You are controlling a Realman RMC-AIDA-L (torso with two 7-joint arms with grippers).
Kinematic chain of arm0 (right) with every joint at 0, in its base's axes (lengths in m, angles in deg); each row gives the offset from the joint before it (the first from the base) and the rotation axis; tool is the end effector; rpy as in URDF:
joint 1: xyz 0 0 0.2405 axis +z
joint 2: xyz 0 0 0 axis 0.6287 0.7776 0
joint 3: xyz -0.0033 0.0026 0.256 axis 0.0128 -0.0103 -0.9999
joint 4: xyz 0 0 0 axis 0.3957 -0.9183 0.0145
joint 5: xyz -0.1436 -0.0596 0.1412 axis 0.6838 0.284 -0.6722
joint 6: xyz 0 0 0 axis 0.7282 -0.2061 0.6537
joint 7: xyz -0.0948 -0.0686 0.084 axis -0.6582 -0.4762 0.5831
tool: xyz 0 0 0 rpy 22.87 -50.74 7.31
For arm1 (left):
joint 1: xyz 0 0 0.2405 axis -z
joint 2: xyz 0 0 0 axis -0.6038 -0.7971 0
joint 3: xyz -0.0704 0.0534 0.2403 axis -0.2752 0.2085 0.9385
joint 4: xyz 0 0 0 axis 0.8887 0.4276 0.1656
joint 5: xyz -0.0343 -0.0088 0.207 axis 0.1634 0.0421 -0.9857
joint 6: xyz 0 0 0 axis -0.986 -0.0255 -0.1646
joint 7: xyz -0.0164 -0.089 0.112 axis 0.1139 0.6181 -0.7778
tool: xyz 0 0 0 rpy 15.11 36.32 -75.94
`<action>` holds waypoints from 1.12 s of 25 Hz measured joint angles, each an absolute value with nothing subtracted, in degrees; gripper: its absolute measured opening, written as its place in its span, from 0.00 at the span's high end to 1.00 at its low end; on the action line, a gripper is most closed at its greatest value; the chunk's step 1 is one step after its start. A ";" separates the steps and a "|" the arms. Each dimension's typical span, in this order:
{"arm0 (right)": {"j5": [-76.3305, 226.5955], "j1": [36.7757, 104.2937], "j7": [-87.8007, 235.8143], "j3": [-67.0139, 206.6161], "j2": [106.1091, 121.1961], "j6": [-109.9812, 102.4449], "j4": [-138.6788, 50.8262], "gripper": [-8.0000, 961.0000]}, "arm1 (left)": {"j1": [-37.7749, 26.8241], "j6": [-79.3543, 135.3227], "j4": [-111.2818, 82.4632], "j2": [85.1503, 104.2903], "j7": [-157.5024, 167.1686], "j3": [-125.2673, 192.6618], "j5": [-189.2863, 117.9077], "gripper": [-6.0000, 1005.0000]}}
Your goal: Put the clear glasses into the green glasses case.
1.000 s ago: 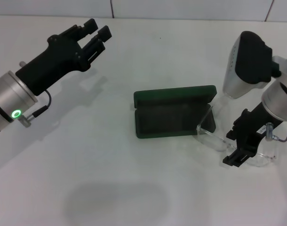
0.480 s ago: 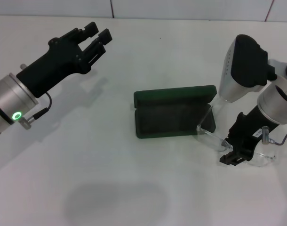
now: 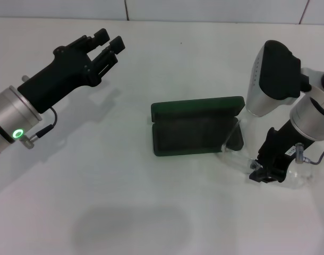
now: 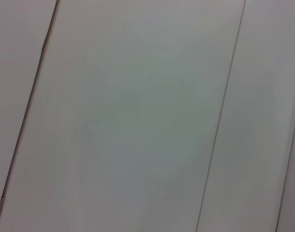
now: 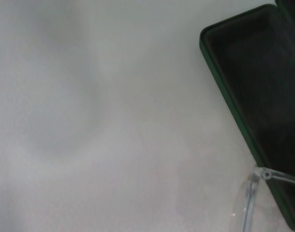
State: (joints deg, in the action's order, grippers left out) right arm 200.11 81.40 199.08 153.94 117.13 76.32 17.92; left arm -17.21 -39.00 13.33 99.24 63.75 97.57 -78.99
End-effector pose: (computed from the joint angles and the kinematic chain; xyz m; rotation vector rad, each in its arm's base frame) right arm 0.1642 0.3473 -0.0440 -2.9716 0.3706 -0.7314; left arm -0.2625 0.3281 -0.0052 -2.1516 -0.6036 -1.1454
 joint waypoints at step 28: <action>192.96 74.16 188.71 136.20 116.51 83.82 31.88 0.87 | -16.98 -39.02 13.36 99.00 63.85 96.07 -78.84 0.55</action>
